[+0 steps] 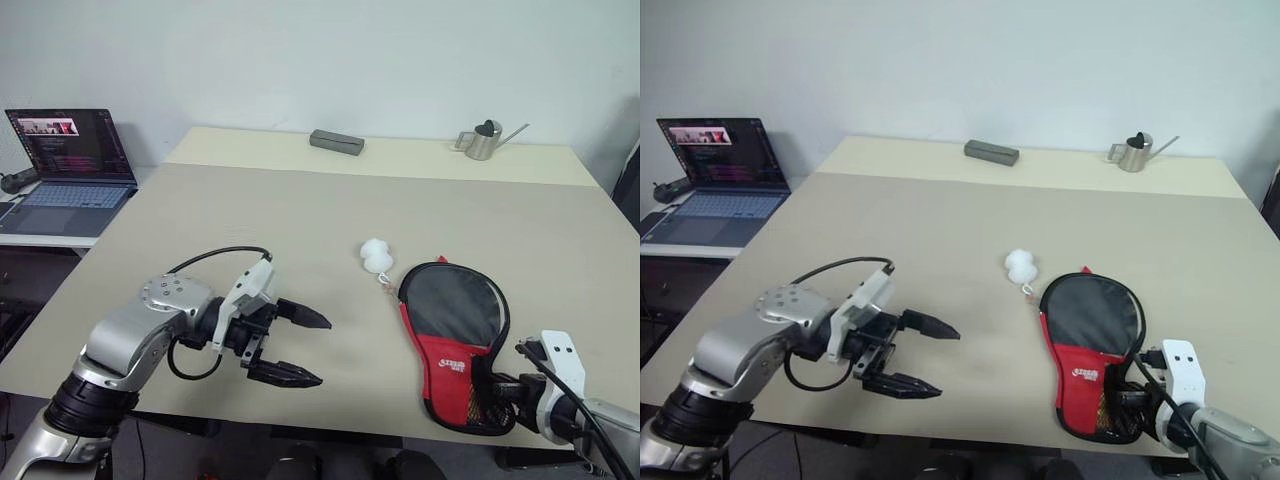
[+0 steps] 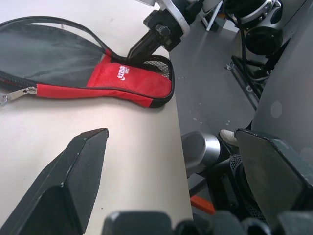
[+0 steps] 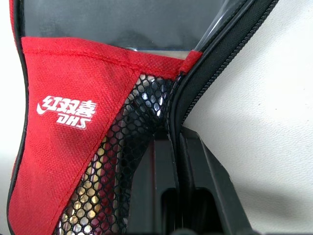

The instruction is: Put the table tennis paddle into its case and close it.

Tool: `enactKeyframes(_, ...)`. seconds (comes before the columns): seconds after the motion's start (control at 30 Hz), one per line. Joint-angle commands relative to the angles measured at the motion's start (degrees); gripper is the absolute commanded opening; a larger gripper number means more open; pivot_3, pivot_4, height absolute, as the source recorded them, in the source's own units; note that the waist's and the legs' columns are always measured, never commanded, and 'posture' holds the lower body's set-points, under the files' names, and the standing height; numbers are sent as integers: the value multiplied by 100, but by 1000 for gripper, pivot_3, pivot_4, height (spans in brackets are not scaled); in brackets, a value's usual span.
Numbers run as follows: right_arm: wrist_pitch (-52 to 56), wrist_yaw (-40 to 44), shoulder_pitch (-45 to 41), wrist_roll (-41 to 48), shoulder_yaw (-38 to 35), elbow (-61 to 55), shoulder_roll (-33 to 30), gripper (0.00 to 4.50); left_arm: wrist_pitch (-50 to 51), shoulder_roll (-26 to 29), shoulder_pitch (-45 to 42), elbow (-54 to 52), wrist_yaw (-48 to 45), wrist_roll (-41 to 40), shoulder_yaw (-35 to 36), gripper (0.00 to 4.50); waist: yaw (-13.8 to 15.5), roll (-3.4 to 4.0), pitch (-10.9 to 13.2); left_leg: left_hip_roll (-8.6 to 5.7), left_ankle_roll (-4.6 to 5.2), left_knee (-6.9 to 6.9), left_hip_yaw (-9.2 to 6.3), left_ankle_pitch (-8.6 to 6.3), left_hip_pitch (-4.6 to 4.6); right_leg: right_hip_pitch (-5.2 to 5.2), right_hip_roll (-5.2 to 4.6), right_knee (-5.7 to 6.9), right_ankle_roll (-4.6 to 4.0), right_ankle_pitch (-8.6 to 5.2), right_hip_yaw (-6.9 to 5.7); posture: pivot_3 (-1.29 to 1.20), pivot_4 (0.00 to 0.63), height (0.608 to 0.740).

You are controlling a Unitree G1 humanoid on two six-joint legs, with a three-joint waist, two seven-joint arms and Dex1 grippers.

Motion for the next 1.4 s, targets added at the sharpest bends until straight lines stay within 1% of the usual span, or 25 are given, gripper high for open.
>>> enactKeyframes(0.03,475,-124,440,91,153,220,-33,42,-52,-12,-59,-63,-3,-11,24,4500,0,0,0,0,0,0,0,-1,0,0,0,0,0,-1,0,0,150,740)
enactKeyframes(0.33,475,-231,492,250,103,216,-47,42,-56,-40,-76,-53,7,14,-1,4500,1,0,0,0,0,0,0,-4,1,1,0,0,1,-3,1,0,150,740)
enactKeyframes(0.5,475,-306,428,170,260,166,-38,42,-82,-54,-99,-14,-3,48,-19,4500,1,0,0,0,1,0,0,-4,1,1,0,0,1,-4,1,0,150,740)
enactKeyframes(0.53,475,-347,381,157,222,178,54,42,-89,-58,-107,-6,-2,56,-23,4500,1,-2,-2,0,1,0,0,-4,1,1,0,0,1,-4,1,0,150,740)
enactKeyframes(0.63,475,-465,235,57,99,207,245,772,-97,-69,-129,12,-4,69,-29,4500,-12,-16,-11,2,1,0,0,-4,4,2,2,2,0,-4,1,0,150,740)
enactKeyframes(0.8,475,-468,-3,-117,45,303,149,2304,-108,-86,-121,15,-4,90,-25,4500,-24,-18,-12,3,2,1,2,-5,50,27,2,2,2,-5,18,0,150,740)
enactKeyframes(0.93,406,-415,-252,-317,-137,358,5,2304,-116,-130,-123,18,1,109,-40,4500,-24,-14,-9,3,2,6,2,-5,52,21,2,1,27,-17,20,0,150,740)
enactKeyframes(1.13,43,-321,-596,-623,-225,395,-318,2304,-125,-192,-123,23,11,139,-51,4500,-22,-1,-1,0,2,11,5,-3,54,21,2,2,33,-13,30,0,150,740)
enactKeyframes(1.3,-143,-242,-821,-893,-204,363,-428,2304,-132,-228,-122,31,28,156,-50,4500,-39,37,23,1,2,7,9,-3,41,18,2,11,25,-8,41,0,150,740)
enactKeyframes(1.33,-161,-215,-840,-955,-184,371,-437,2469,-131,-232,-120,30,32,156,-50,4500,-47,42,27,2,2,5,9,-3,41,17,2,14,4,1,40,0,150,740)
enactKeyframes(1.4,-140,-103,-861,-984,-138,351,-418,2830,-128,-238,-110,19,41,155,-47,4500,-68,49,31,2,2,2,9,-3,37,12,2,13,3,0,40,0,150,740)
